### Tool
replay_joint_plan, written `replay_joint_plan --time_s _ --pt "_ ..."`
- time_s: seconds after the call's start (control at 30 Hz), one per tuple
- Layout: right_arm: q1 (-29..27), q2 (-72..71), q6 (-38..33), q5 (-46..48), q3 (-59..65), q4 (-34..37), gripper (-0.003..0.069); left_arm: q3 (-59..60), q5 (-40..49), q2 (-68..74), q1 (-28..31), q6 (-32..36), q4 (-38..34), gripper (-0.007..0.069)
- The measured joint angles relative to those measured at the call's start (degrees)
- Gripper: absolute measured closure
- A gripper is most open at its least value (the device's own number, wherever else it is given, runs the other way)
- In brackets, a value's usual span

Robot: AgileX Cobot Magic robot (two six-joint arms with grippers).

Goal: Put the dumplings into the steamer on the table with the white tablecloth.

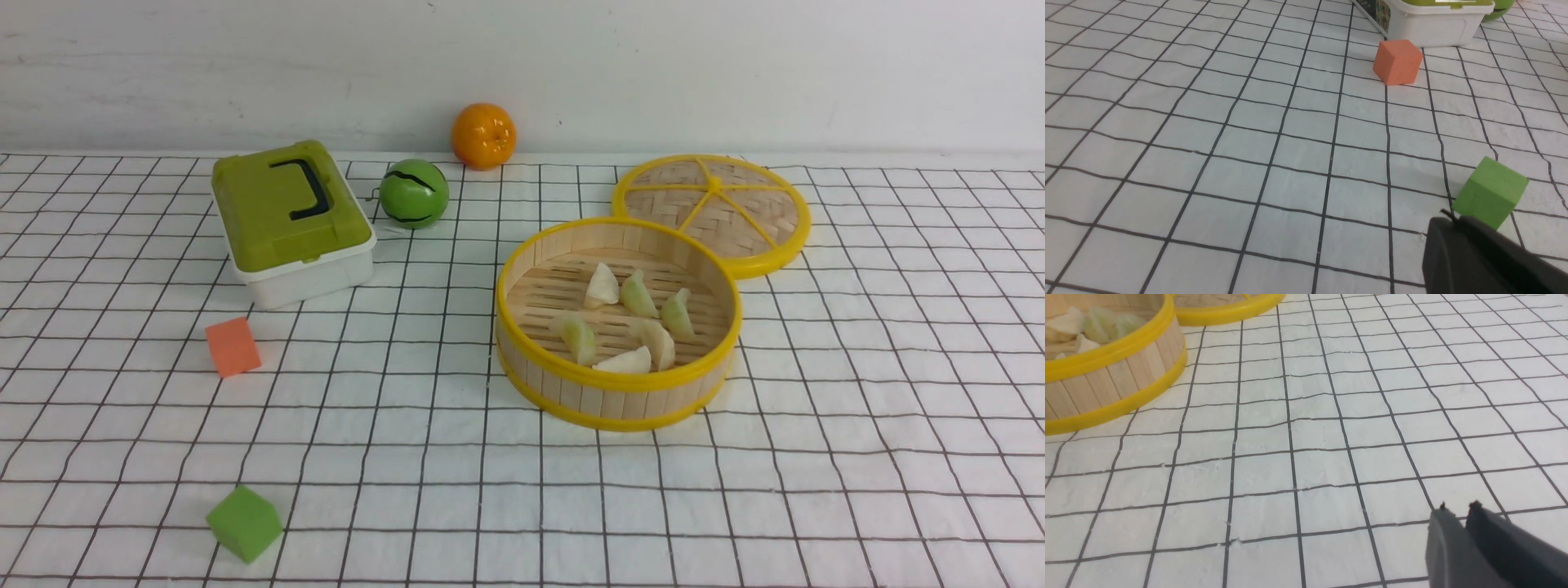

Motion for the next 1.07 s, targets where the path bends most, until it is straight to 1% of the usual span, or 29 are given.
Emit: replay_joint_plan --time_s 1.07 --pt "0.0 0.0 0.0 0.0 0.0 0.0 0.0555 0.0 -0.01 0.0 0.0 -0.11 0.0 0.0621"
